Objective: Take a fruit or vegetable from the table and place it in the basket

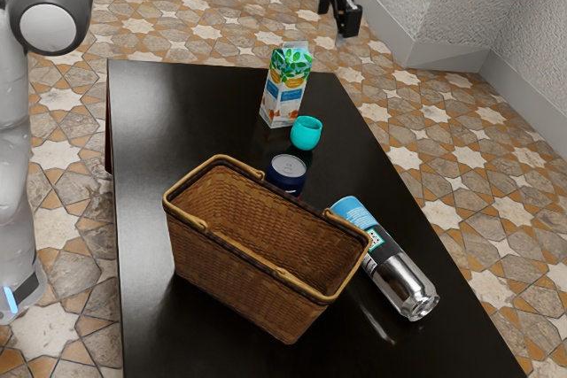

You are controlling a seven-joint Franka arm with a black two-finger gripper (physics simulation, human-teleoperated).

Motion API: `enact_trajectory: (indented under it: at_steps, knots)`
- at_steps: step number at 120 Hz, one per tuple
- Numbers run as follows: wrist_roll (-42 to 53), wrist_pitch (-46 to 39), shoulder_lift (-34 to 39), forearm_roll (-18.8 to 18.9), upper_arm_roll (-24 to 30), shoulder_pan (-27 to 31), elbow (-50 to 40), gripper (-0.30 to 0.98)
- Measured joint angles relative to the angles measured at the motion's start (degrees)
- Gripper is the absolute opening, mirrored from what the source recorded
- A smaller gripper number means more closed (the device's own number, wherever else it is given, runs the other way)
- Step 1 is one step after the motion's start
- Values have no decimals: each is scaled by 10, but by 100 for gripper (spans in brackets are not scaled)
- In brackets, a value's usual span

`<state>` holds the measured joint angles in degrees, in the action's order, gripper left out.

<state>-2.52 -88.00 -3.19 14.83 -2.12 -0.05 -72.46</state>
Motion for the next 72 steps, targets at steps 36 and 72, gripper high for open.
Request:
enact_trajectory:
  at_steps: [36,72]
  knots:
    - [-14,2,22,22,6,-14,22,69]
    - [-32,13,20,34,5,-82,-36,69]
